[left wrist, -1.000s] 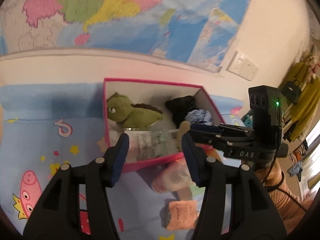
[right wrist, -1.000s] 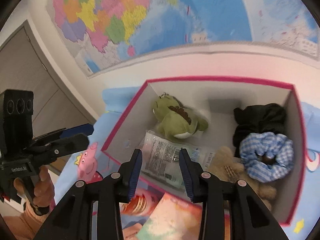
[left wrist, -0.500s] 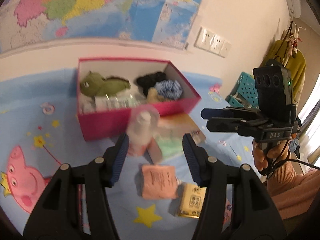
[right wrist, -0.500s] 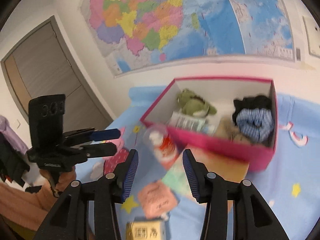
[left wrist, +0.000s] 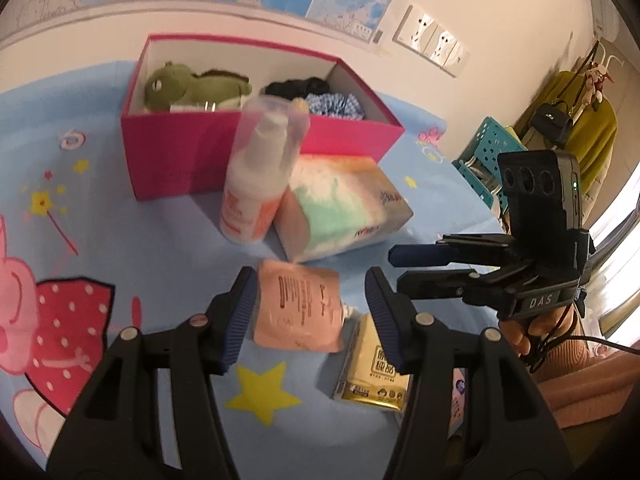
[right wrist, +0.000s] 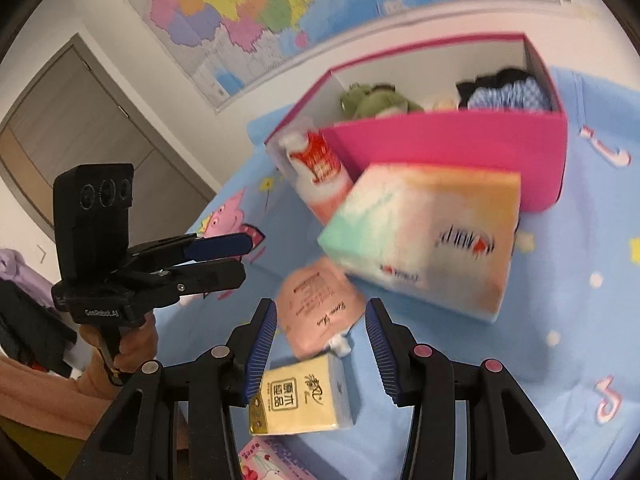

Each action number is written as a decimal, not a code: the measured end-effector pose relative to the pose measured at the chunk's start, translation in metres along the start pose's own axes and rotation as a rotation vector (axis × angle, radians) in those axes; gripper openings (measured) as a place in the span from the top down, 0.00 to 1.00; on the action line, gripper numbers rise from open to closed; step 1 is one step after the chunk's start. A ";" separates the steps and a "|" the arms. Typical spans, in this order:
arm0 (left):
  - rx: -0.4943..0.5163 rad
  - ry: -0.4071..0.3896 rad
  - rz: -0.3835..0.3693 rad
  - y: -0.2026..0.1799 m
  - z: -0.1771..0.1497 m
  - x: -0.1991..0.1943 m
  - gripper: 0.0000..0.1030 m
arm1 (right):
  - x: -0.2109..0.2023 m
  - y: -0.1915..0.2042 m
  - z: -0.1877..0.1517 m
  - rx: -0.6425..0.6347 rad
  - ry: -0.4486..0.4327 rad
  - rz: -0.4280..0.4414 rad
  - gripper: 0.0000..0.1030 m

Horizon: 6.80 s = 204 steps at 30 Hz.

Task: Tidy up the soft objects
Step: 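Grasp the pink hand cream pouch with the right gripper, then lift the pink pouch with the right gripper toward the pink box, then lower the pink pouch into the pink box and open the right gripper, then reach the right gripper to the yellow tissue pack and close on it, then lift the yellow tissue pack with the right gripper toward the pink box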

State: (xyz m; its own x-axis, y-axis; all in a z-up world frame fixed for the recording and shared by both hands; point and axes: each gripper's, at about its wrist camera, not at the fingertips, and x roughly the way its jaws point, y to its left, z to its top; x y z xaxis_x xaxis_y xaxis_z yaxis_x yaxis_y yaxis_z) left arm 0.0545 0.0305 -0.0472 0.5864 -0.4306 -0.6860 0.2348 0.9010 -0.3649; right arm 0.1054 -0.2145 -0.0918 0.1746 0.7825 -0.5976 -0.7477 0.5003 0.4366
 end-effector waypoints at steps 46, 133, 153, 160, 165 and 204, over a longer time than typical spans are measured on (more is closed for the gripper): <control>0.004 0.087 0.003 0.002 -0.017 0.022 0.57 | 0.038 -0.001 -0.015 0.091 -0.016 0.068 0.65; 0.209 -0.104 -0.001 -0.044 0.077 -0.031 0.52 | -0.063 0.000 0.065 -0.094 -0.203 0.007 0.54; -0.055 0.105 -0.134 -0.029 -0.055 -0.002 0.52 | 0.004 -0.010 -0.038 0.063 0.018 0.050 0.54; -0.115 0.161 -0.165 -0.030 -0.071 0.006 0.52 | 0.012 -0.005 -0.042 0.058 0.032 0.055 0.54; -0.137 0.175 -0.146 -0.030 -0.078 0.007 0.52 | 0.016 -0.002 -0.045 0.053 0.037 0.048 0.54; -0.001 0.169 -0.023 -0.052 -0.030 0.046 0.71 | -0.003 -0.015 -0.052 0.107 -0.042 -0.039 0.66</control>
State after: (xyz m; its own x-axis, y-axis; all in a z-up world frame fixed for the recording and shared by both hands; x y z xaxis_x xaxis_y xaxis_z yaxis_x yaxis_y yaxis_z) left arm 0.0460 -0.0381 -0.0783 0.4419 -0.4539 -0.7737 0.2455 0.8908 -0.3824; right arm 0.0830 -0.2431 -0.1314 0.2304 0.7756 -0.5876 -0.6679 0.5652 0.4842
